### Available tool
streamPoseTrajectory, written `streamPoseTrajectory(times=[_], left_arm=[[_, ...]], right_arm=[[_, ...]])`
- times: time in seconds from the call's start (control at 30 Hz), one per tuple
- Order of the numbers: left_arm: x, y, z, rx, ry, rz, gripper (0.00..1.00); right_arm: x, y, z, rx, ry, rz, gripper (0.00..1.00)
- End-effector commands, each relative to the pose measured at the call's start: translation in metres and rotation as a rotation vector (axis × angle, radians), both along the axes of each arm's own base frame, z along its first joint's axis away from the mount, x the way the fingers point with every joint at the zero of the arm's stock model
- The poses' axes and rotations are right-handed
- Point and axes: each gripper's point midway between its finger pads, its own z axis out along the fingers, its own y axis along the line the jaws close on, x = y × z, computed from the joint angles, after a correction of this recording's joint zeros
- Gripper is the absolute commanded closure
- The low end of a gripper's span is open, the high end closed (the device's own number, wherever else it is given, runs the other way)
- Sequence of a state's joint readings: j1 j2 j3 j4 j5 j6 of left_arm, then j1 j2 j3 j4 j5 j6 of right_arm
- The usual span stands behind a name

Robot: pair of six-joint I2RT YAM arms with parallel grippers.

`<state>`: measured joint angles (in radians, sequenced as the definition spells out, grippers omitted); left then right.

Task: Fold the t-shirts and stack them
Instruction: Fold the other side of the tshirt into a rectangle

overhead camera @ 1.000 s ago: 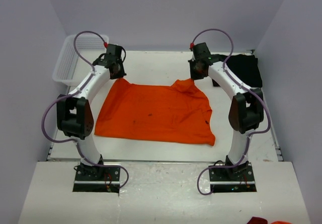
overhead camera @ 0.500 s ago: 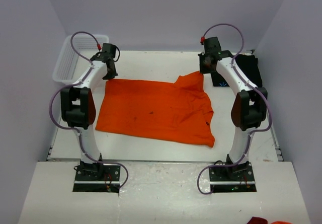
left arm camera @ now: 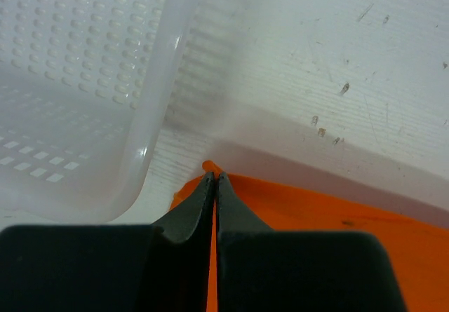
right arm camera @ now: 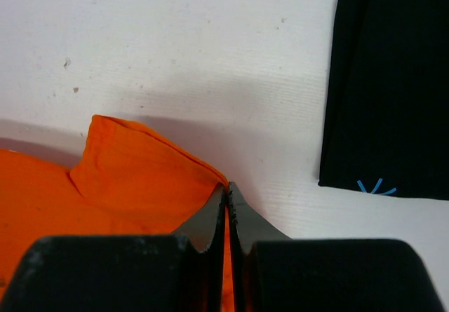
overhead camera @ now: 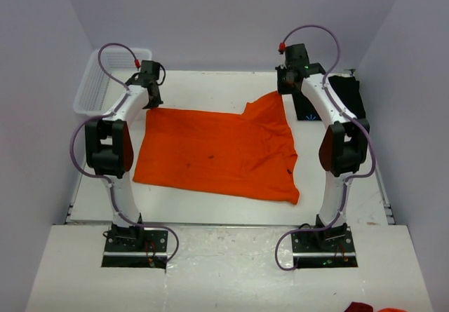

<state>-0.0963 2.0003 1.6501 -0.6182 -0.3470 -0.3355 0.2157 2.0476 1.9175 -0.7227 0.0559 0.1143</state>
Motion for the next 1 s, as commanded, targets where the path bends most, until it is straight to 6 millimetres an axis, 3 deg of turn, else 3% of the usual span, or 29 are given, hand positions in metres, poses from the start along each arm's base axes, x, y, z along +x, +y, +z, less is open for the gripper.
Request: streamPoseTrajectory(times=[0.0, 0.23, 0.43, 0.47, 0.53, 0.57, 0.63, 0.67, 0.7, 0.77, 0.97], left_arm=[[0.021, 0.006, 0.013, 0.015, -0.075, -0.013, 1.0], [0.024, 0.006, 0.008, 0.008, -0.059, -0.011, 1.0], [0.021, 0.003, 0.007, -0.011, -0.048, -0.013, 1.0], [0.018, 0.002, 0.006, -0.016, -0.041, -0.013, 1.0], [0.014, 0.001, 0.007, -0.027, -0.04, -0.01, 1.0], [0.012, 0.0, 0.007, -0.034, -0.034, -0.01, 1.0], [0.005, 0.0, 0.007, -0.039, -0.025, 0.0, 1.0], [0.002, 0.0, 0.007, -0.039, -0.016, 0.002, 1.0], [-0.003, 0.0, 0.003, -0.042, -0.003, 0.008, 1.0], [-0.009, 0.0, 0.009, -0.044, -0.01, 0.016, 1.0], [-0.034, 0.003, 0.009, -0.049, 0.02, 0.036, 1.0]], right_arm=[[0.016, 0.002, 0.02, 0.008, -0.055, 0.021, 1.0], [0.018, 0.003, 0.029, 0.017, -0.06, 0.024, 1.0], [0.004, 0.005, 0.024, 0.047, -0.039, 0.011, 1.0], [-0.001, 0.006, 0.031, 0.061, -0.05, 0.012, 1.0], [-0.012, 0.007, 0.025, 0.073, -0.029, -0.001, 1.0], [-0.018, 0.007, 0.033, 0.081, -0.043, -0.005, 1.0], [-0.032, 0.008, 0.024, 0.089, -0.017, -0.013, 1.0], [-0.039, 0.009, 0.035, 0.098, -0.037, -0.013, 1.0], [-0.048, 0.01, 0.025, 0.088, -0.02, -0.012, 1.0], [-0.06, 0.011, 0.035, 0.09, -0.042, -0.02, 1.0], [-0.095, 0.01, 0.025, 0.082, -0.005, -0.028, 1.0]])
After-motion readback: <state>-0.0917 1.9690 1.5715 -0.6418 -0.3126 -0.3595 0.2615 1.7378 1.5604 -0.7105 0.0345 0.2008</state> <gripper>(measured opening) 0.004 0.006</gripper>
